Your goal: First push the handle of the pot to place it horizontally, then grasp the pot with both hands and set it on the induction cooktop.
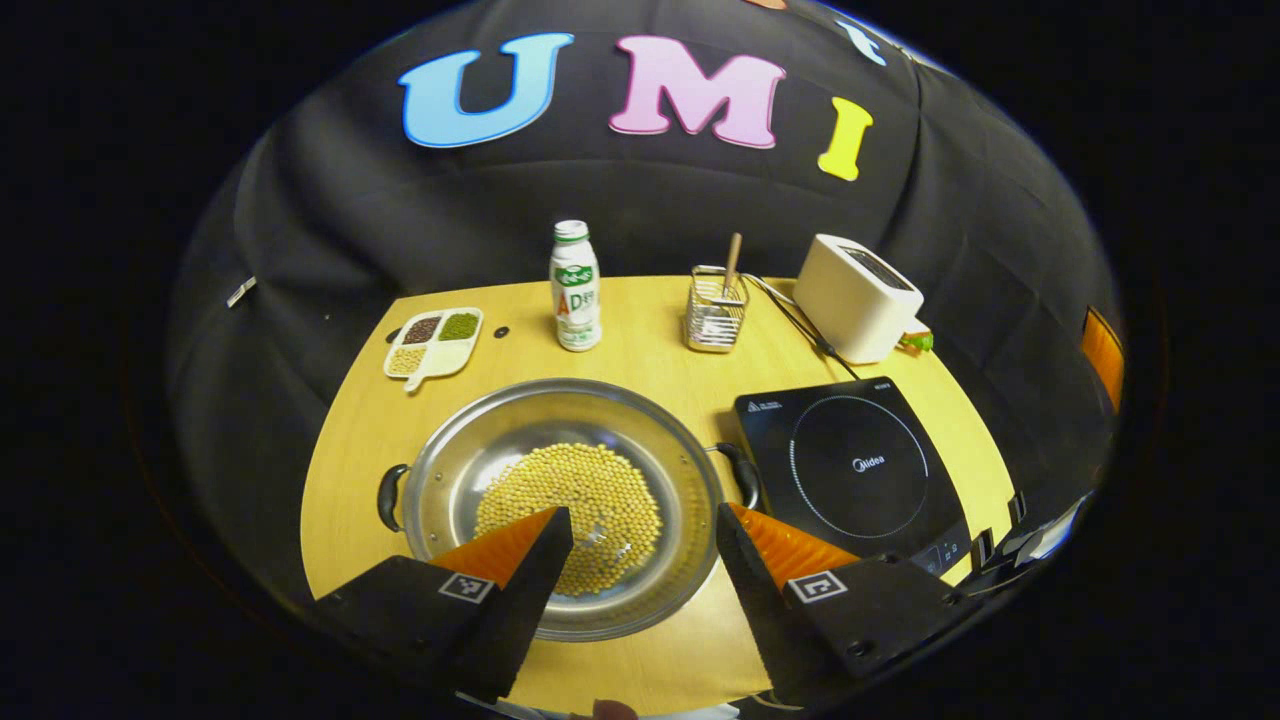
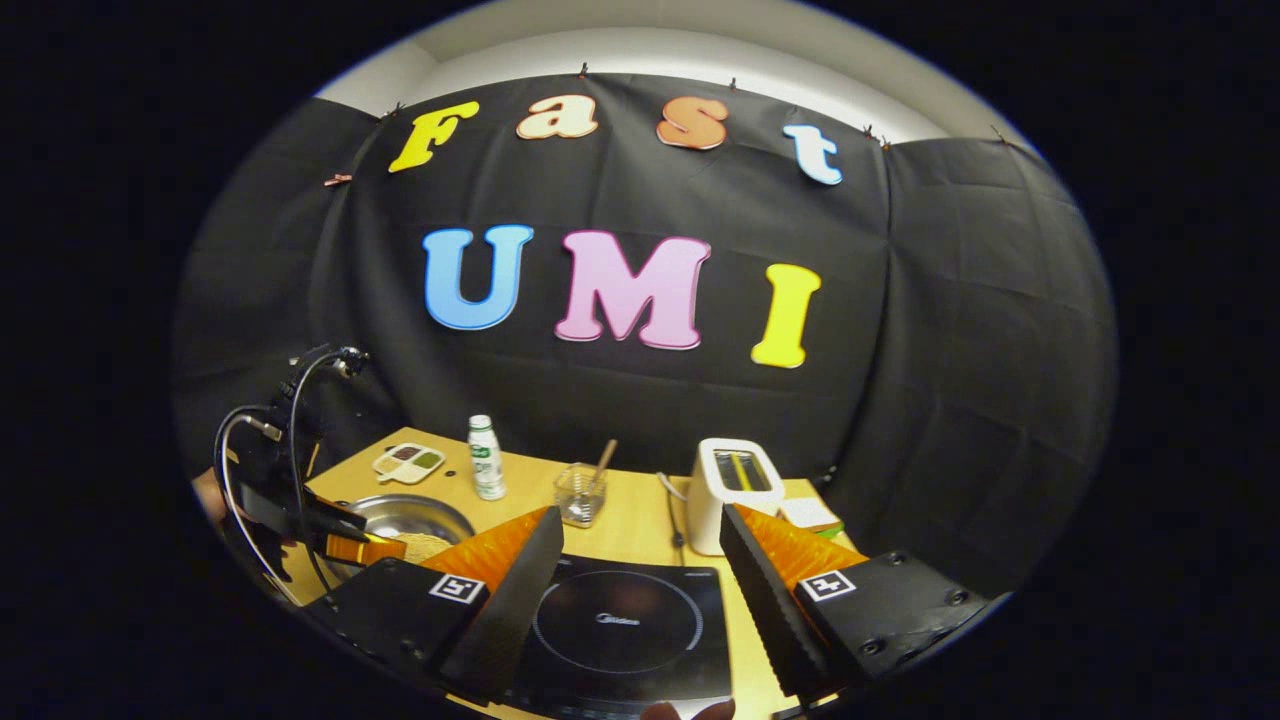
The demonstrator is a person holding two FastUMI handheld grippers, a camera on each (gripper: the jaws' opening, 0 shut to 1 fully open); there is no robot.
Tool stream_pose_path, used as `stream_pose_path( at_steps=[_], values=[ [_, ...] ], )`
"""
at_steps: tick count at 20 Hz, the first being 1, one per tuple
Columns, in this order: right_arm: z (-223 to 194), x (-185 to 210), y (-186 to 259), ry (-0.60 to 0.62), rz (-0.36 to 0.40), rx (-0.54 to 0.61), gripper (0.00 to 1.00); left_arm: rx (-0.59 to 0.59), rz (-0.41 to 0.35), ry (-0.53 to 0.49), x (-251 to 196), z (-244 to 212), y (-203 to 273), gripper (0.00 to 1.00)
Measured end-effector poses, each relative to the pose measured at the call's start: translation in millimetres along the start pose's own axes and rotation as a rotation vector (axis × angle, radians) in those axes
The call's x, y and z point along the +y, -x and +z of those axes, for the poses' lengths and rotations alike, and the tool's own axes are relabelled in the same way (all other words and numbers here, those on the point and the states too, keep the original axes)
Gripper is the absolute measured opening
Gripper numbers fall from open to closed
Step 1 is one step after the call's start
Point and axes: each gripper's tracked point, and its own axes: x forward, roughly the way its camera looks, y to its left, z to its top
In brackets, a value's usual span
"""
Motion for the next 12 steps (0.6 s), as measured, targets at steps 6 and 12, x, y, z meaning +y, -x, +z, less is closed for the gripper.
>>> stream_pose_path(
  at_steps=[6, 12],
  values=[
    [-51.8, 69.6, -45.2, -0.055, 0.139, 0.167, 0.98, -0.016, 0.111, 0.004, 100.1, -7.0, 16.9, 0.91],
    [-99.8, 110.8, -91.9, -0.039, 0.192, 0.32, 0.98, 0.045, 0.139, 0.062, 168.7, -33.2, 2.6, 0.91]
  ],
)
